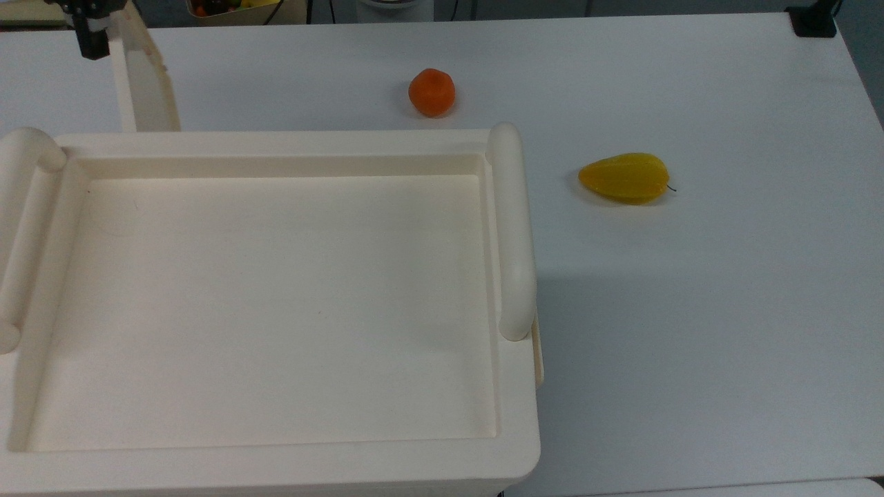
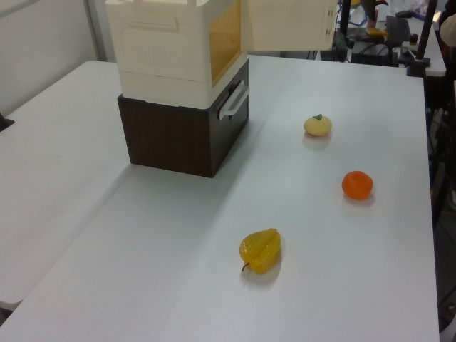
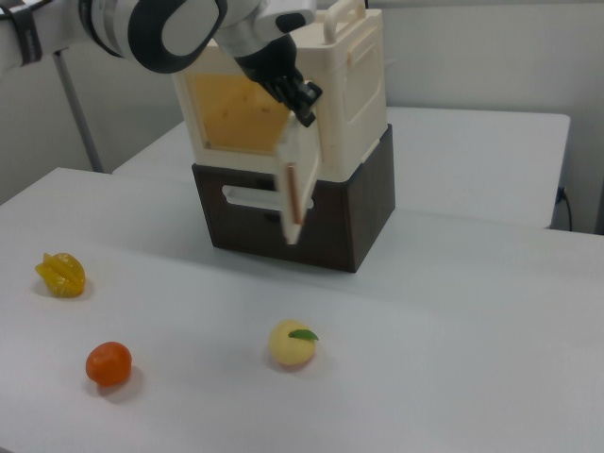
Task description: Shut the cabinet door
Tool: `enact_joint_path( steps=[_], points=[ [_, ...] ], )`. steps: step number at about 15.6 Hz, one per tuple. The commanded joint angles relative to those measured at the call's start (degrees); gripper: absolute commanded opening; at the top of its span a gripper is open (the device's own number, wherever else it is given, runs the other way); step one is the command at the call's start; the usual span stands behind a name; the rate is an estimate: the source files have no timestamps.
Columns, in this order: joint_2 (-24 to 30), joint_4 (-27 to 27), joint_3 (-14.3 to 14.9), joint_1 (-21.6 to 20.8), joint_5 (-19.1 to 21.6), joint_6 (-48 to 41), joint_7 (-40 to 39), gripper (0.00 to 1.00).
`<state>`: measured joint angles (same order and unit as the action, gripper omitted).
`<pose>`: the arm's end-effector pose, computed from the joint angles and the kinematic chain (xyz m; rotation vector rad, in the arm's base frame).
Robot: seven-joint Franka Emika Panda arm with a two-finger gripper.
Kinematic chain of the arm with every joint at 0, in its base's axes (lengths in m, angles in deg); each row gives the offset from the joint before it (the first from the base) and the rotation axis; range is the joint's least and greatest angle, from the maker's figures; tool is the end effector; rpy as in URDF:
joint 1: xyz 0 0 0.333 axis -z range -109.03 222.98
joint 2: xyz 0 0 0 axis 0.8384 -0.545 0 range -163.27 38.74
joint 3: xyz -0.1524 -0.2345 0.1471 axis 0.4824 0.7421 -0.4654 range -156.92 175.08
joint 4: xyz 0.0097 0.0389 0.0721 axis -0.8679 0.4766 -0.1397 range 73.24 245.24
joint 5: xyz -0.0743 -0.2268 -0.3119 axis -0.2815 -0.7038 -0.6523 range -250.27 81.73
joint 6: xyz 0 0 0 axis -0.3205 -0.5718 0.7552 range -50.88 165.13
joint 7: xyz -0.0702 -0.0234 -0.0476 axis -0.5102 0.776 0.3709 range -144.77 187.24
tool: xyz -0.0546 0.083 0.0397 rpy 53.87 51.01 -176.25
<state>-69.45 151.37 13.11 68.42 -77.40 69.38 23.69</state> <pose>0.6134 -0.1601 0.6749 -2.9413 0.5057 -0.8120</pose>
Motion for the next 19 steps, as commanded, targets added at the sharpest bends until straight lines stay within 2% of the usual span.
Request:
enact_joint_path(
  steps=[1, 11, 15, 19],
  points=[
    [1.65, 0.83, -0.77, -2.04, 2.62, -3.06, 0.10, 0.00],
    [0.07, 1.19, -0.95, -11.09, 4.12, 0.18, 1.86, 0.00],
    [-1.86, 1.80, -0.95, -14.08, 4.21, 8.78, 1.95, 0.00],
    [-4.85, 1.89, -0.95, -14.79, 4.12, 17.75, 3.35, 0.00]
  ],
)
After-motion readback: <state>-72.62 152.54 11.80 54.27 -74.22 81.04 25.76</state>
